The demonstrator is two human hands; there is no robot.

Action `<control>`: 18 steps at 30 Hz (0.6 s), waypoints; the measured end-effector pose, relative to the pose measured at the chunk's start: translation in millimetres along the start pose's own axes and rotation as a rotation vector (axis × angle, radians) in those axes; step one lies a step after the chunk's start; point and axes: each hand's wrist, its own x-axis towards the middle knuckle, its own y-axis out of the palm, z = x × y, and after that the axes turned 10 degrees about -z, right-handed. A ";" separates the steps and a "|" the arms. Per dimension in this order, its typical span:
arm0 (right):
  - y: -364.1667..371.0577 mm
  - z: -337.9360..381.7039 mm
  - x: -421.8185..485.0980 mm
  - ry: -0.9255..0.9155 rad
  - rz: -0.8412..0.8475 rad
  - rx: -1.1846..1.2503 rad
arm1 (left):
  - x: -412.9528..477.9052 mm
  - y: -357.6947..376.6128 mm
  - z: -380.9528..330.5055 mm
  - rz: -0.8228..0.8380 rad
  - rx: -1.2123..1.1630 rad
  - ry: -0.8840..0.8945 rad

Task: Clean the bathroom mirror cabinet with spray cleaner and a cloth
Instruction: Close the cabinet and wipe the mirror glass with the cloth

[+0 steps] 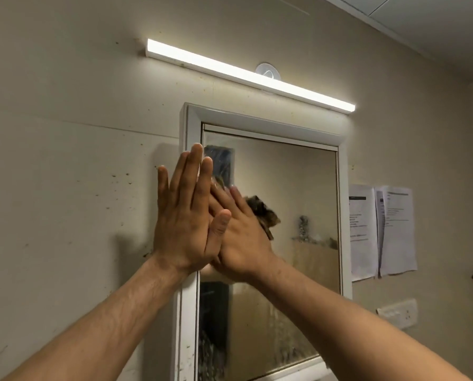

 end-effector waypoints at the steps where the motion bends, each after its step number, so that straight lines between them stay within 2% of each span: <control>1: -3.1 -1.1 -16.6 -0.049 0.010 0.019 | -4.1 -0.6 -0.9 0.020 0.019 0.010; 4: -9.3 -15.9 -45.4 -0.035 0.009 0.012 | -21.3 -1.4 -2.7 0.088 0.035 0.088; 6: -11.7 -29.0 -50.4 0.204 0.004 -0.030 | -31.4 -3.5 -3.0 0.120 0.036 0.104; 9: -19.2 -54.8 -70.6 0.720 0.003 -0.075 | -45.9 -6.4 -4.2 0.159 0.048 0.087; 12: -30.9 -87.0 -104.2 1.084 0.000 -0.118 | -56.7 -7.5 -8.4 0.204 0.045 0.096; 18: -26.4 -80.9 -86.4 1.399 -0.094 -0.167 | -61.4 -7.2 -13.0 0.223 0.050 0.071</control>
